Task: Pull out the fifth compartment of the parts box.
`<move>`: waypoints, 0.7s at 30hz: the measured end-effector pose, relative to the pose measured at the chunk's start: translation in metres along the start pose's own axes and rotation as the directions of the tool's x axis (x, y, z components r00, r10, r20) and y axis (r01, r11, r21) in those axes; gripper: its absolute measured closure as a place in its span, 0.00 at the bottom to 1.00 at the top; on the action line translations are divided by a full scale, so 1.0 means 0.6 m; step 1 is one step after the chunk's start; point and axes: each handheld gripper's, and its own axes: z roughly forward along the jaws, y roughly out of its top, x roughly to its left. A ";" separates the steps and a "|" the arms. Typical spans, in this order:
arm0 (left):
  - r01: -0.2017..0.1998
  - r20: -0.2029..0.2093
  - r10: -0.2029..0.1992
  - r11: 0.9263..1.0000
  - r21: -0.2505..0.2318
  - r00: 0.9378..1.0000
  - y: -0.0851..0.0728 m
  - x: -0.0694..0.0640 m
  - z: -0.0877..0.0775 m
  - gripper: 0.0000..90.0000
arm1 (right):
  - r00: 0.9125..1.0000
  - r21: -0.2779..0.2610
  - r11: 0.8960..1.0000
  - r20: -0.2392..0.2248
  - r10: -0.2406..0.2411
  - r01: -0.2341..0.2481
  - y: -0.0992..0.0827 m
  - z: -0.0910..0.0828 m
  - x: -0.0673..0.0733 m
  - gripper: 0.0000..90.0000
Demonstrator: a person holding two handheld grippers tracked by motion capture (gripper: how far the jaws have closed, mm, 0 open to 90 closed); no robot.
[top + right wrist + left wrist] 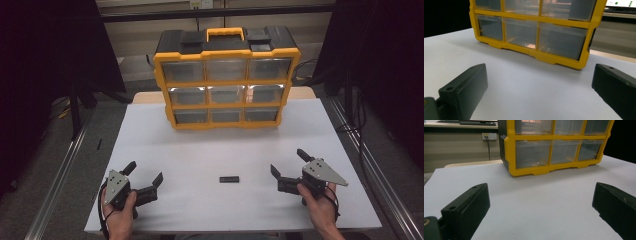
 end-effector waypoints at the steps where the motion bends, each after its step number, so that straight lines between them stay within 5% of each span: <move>1: 0.001 -0.001 -0.001 1.000 -0.005 1.000 0.000 -0.001 0.000 0.02 | 1.000 0.000 1.000 0.000 0.000 0.000 0.000 0.000 0.000 0.00; 14: -0.010 -0.001 0.010 1.000 0.009 1.000 -0.002 -0.001 0.001 0.02 | 0.999 0.025 0.999 -0.045 -0.026 0.027 0.007 0.038 0.026 0.01; 21: 0.007 0.016 -0.007 1.000 -0.003 1.000 0.000 -0.004 0.001 0.02 | 0.999 -0.010 1.000 -0.044 -0.029 0.029 0.014 0.047 0.032 0.00</move>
